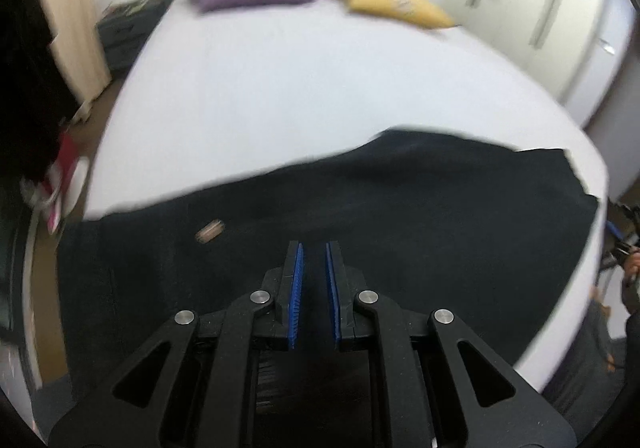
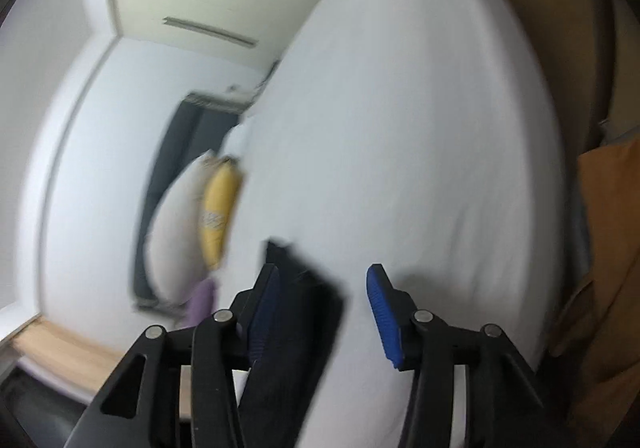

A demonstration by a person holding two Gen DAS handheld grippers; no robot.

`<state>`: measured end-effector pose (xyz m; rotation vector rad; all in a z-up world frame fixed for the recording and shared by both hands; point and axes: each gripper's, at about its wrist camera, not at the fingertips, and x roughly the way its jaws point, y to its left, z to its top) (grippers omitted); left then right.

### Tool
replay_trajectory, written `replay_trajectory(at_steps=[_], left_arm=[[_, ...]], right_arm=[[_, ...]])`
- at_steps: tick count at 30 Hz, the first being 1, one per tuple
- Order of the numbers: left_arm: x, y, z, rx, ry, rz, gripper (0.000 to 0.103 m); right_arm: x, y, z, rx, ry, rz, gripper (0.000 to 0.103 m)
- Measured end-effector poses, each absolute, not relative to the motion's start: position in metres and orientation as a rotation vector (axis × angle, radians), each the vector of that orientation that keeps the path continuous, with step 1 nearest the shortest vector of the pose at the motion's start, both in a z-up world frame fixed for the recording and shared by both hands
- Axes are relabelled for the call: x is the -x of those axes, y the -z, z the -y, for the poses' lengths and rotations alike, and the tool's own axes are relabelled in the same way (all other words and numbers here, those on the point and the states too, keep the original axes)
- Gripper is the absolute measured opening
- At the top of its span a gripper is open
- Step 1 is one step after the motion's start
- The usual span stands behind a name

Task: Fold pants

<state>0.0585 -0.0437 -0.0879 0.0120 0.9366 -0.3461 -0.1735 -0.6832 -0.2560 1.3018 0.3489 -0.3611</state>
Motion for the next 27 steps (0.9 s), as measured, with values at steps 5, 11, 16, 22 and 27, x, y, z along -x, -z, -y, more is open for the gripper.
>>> replay_trajectory(at_steps=[5,11,16,22,27], left_arm=[[-0.063,0.072,0.129,-0.017,0.551,-0.933,0.011],[-0.065,0.086,0.237,-0.073,0.76,-0.968,0.011],[-0.07,0.13,0.277,-0.094,0.785,-1.097,0.011],[-0.086,0.166,0.252,0.116,0.833,-1.184,0.011],[-0.091,0.174,0.246,0.164,0.841,-1.204,0.011]], right_arm=[[0.152,0.278,0.666,-1.381,0.275,-0.448,0.055],[0.121,0.286,0.665,-1.427,0.238,-0.45,0.053],[0.105,0.286,0.679,-1.437,0.218,-0.447,0.053],[0.126,0.291,0.693,-1.472,0.186,-0.381,0.045],[0.136,0.288,0.686,-1.428,0.178,-0.436,0.034]])
